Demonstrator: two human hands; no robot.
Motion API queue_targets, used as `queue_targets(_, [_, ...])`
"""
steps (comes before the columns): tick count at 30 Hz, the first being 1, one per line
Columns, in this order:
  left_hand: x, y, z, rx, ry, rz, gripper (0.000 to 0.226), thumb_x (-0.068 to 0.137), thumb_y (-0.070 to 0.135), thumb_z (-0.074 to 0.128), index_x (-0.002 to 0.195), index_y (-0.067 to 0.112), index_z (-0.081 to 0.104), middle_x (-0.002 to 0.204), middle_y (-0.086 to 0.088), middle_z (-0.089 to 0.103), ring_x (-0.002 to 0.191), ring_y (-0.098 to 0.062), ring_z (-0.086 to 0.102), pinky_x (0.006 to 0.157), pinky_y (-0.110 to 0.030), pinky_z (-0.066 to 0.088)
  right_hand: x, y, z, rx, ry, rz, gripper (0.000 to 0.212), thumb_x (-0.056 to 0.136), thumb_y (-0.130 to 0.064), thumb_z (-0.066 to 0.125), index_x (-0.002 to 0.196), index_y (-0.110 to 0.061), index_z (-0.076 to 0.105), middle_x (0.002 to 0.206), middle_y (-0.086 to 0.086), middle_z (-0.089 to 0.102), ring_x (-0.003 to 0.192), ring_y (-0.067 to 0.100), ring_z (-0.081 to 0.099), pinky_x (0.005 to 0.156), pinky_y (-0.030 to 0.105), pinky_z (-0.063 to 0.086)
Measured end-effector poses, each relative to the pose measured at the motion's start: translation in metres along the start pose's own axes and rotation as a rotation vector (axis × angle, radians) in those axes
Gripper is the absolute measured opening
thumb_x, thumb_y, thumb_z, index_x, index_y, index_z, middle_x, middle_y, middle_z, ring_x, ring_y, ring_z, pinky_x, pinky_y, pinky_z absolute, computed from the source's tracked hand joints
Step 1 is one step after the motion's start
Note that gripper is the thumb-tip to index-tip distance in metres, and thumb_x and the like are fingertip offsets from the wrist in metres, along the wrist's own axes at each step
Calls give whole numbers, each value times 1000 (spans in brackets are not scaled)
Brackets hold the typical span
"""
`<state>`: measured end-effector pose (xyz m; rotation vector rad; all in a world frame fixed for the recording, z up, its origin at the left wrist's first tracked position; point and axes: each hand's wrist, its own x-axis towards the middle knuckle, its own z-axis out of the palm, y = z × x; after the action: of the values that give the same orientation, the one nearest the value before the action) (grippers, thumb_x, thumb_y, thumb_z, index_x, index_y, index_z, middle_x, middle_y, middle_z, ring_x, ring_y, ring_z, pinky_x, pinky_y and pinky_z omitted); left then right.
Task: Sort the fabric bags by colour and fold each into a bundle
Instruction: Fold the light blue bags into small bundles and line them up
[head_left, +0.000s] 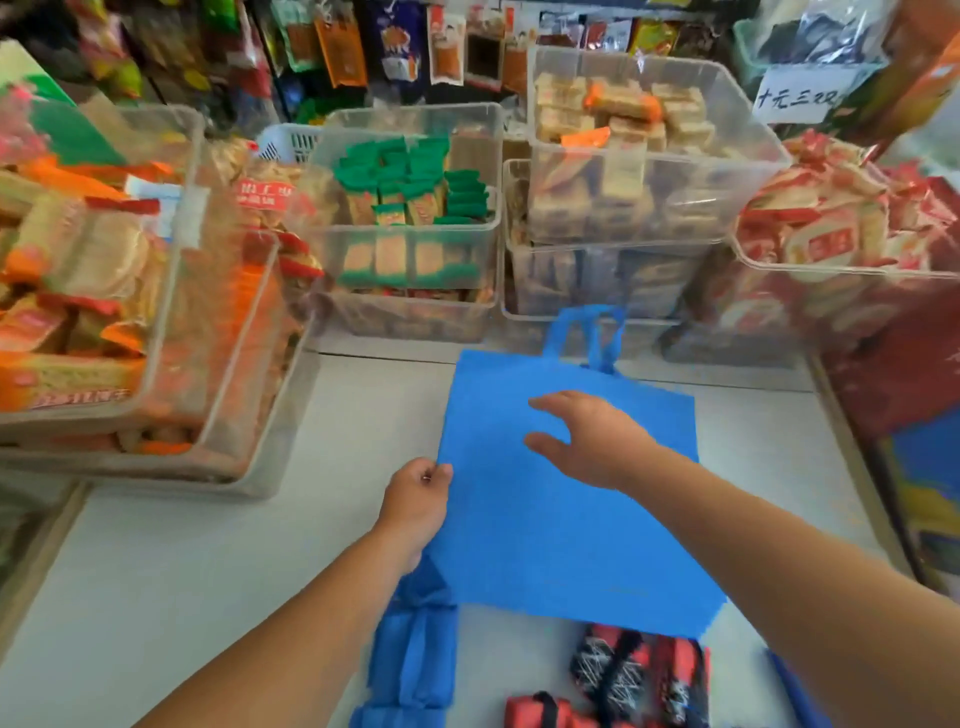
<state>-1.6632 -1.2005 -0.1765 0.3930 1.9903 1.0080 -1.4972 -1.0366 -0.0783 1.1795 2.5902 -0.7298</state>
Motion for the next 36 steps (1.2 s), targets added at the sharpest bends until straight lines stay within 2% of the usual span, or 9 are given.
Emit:
queue_targets(4, [10,-27,18,164,-81,51,21,98,27,58,94,11,71,87,-3,74,81,-27,67,81,-46,55,-32,23,91,165,-90,84,59,103,-51,53,157,-31,40,161,4,42,151,21,33,120,36,32])
queue_targets(8, [-17,-62,-3,604,1,404,33,95,32,56,119,16,72,123,-9,69,116,-33,63,100,-45,52,-53,28,158,198,-216,153,62,103,-56,47,159,-32,33,166,10,31,156,26,22,125,40,23])
queue_targets(12, [-73,-110,-20,1016,-334,505,66,95,69,39,155,44,36,172,4,-4,159,-24,-10,124,-60,4,-77,-4,181,242,41,130,57,102,-49,48,146,-14,55,148,17,54,138,38,48,114,44,41])
queue_targets(16, [-73,-148,-39,1203,-410,479,77,95,72,42,161,47,11,163,11,-37,147,-23,-42,122,-66,4,-129,-58,217,506,-4,133,47,101,-35,62,144,-17,55,138,-1,57,128,19,56,110,28,42])
queue_targets(22, [-65,-153,-65,1162,-311,458,65,101,60,45,160,44,23,172,5,-16,155,-28,-25,128,-48,13,-153,-110,273,683,-328,286,90,97,-29,68,160,-41,6,156,8,29,141,20,42,103,17,32])
queue_targets(25, [-55,-154,-85,1203,-286,519,58,99,65,30,154,47,35,173,0,5,158,-33,-5,123,-56,20,-150,-122,293,523,-297,223,112,83,-39,82,154,-55,-3,161,12,13,143,31,36,113,32,36])
queue_targets(29, [-35,-147,-129,1187,-217,460,73,88,68,8,147,47,45,170,0,21,157,-34,6,121,-58,20,-147,-128,304,416,-240,183,106,85,-46,80,143,-68,-6,160,5,7,140,30,35,111,37,41])
queue_targets(34, [-55,-180,-182,1243,-190,434,70,94,61,17,160,38,24,159,6,39,151,-31,26,115,-60,30,-144,-134,314,384,-176,216,96,88,-50,76,152,-63,5,157,2,11,135,27,37,106,32,44])
queue_targets(36, [-73,-203,-193,1214,-172,432,69,94,58,27,156,30,36,151,3,46,145,-32,31,108,-58,42,-138,-143,316,411,-135,222,94,88,-51,76,156,-56,11,158,3,14,135,29,38,105,34,44])
